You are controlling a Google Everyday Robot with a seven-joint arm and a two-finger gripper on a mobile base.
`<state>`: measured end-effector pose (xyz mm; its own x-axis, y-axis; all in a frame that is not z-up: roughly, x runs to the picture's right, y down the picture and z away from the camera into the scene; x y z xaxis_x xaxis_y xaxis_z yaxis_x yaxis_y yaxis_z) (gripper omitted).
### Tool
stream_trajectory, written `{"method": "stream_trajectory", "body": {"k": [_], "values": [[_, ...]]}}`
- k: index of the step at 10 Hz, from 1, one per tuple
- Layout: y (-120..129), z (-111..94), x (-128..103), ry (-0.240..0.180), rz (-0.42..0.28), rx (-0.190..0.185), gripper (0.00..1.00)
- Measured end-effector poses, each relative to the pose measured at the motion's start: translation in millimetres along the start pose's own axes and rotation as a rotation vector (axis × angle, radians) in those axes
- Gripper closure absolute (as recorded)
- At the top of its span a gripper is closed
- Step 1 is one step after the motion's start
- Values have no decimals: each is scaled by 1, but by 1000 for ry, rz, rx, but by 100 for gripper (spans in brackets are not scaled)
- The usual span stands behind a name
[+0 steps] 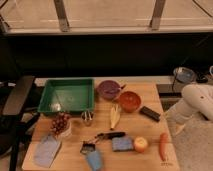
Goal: Place pepper in table surface
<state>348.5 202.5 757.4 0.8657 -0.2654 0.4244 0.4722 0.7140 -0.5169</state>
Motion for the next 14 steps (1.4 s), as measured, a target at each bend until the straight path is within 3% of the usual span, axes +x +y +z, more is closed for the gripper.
{"method": "stream_trajectory", "body": {"k": [3,7,10,12,14], "values": [[0,1,-2,11,-13,-12,37],[21,36,-15,53,-38,-137,37],[42,64,-24,43,-34,-195,37],[49,76,-26,18,-19,-197,37],[56,78,-28,-14,-4,-177,46]]}}
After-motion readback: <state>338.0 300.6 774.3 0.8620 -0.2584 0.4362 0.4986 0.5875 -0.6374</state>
